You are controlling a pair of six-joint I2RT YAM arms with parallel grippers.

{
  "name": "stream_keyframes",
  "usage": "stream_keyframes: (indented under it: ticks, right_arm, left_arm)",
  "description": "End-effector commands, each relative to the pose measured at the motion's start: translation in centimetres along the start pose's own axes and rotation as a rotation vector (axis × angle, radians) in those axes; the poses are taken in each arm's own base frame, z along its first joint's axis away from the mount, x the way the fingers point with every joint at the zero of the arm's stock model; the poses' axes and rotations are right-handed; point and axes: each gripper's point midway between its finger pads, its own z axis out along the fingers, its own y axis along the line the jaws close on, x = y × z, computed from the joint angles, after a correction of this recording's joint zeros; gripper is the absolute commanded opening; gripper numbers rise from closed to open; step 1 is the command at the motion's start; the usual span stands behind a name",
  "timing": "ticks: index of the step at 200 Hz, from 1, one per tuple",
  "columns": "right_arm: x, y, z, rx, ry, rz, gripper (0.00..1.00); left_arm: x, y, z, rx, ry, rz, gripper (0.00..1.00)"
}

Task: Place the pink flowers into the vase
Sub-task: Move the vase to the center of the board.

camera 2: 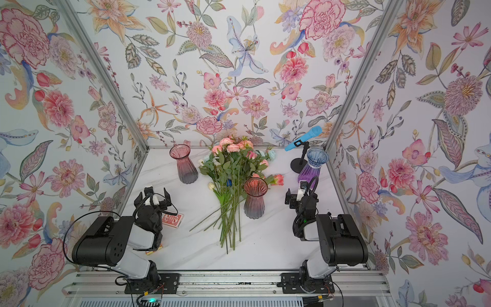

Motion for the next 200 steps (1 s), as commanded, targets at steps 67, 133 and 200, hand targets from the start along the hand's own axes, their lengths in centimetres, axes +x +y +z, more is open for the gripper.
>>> stream_keyframes:
  ticks: [67,133,200]
  right_arm:
    - [-3.4,0.0,1.3,0.016,0.062,-0.021,0.99]
    - [-10.4,-3.6,-2.3,0.248,0.088,0.268,0.99]
    - [-13.5,2.1,-5.9,-0.092,0.315,0.368,0.99]
  left_arm:
    - [-0.9,0.4,0.2,-0.037,-0.031,0.004,1.0]
    - [-4.6,1.4,0.7,-0.136,-0.008,0.014,1.0]
    - [-15.1,-4.9,-0.1,0.212,-0.075,-0.161,1.0]
